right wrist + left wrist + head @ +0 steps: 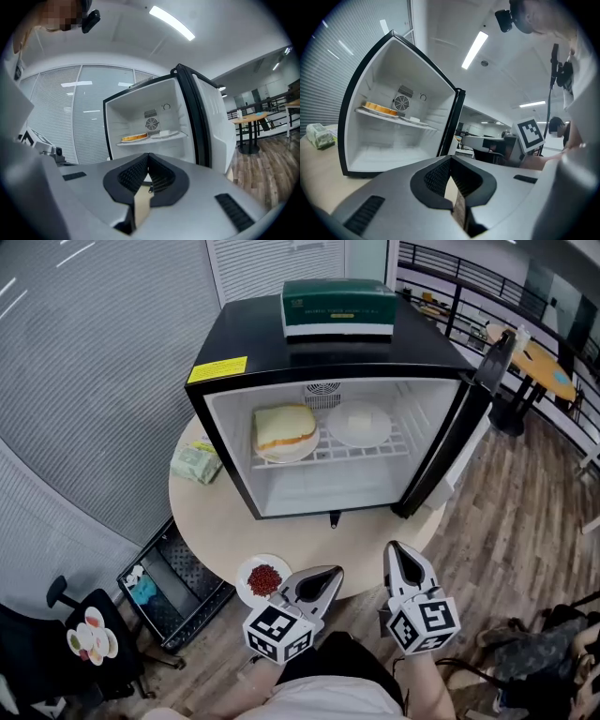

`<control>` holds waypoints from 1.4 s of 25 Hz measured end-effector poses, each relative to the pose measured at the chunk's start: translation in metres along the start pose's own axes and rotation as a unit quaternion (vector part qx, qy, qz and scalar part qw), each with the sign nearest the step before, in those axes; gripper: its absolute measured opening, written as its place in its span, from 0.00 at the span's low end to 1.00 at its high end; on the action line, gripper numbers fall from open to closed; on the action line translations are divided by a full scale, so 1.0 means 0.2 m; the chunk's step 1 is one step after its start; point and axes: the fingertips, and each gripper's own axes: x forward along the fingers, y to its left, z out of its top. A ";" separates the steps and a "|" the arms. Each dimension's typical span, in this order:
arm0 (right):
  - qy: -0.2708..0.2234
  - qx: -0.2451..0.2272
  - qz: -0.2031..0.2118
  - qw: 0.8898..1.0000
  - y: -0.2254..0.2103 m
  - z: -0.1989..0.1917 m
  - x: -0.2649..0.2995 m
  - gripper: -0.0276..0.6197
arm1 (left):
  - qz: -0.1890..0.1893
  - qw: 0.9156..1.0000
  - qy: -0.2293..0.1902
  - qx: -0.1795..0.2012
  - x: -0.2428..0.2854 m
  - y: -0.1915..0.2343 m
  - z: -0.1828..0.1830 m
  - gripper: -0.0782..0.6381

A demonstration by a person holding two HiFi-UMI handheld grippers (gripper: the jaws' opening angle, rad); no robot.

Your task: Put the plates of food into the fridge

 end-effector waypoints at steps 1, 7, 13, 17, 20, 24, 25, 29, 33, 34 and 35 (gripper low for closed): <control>0.006 0.001 -0.002 1.000 0.00 -0.04 -0.03 0.05 | -0.003 1.000 0.002 0.001 0.00 -0.02 -0.02 0.12; 0.044 -0.004 -0.006 0.999 0.02 -0.26 -0.19 0.05 | -0.019 1.000 0.011 0.015 0.03 -0.14 -0.08 0.12; 0.060 0.002 -0.014 0.998 0.00 -0.41 -0.31 0.05 | -0.029 0.999 0.014 0.028 0.05 -0.24 -0.14 0.12; 0.064 0.011 -0.007 0.998 0.00 -0.44 -0.35 0.05 | -0.024 0.999 0.016 0.025 0.04 -0.28 -0.20 0.12; 0.064 0.017 0.002 0.998 0.01 -0.44 -0.34 0.05 | -0.010 0.999 0.016 0.028 0.01 -0.28 -0.22 0.11; 0.057 0.020 0.022 0.998 0.06 -0.43 -0.35 0.05 | 0.002 1.000 0.000 0.012 -0.02 -0.28 -0.20 0.12; 0.056 0.024 0.028 0.998 0.08 -0.43 -0.35 0.05 | 0.006 1.000 -0.001 0.008 -0.03 -0.28 -0.20 0.12; 0.042 0.056 0.045 0.997 0.12 -0.44 -0.34 0.05 | 0.015 1.000 -0.005 -0.002 -0.08 -0.27 -0.21 0.12; 0.047 0.085 0.056 0.994 0.19 -0.49 -0.33 0.05 | 0.013 1.000 -0.011 -0.008 -0.15 -0.26 -0.24 0.12; 0.053 0.088 0.061 0.993 0.22 -0.50 -0.33 0.05 | 0.012 1.000 -0.010 -0.013 -0.17 -0.25 -0.24 0.12; 0.059 0.094 0.067 0.992 0.25 -0.52 -0.32 0.05 | 0.010 1.000 -0.009 -0.018 -0.19 -0.25 -0.25 0.12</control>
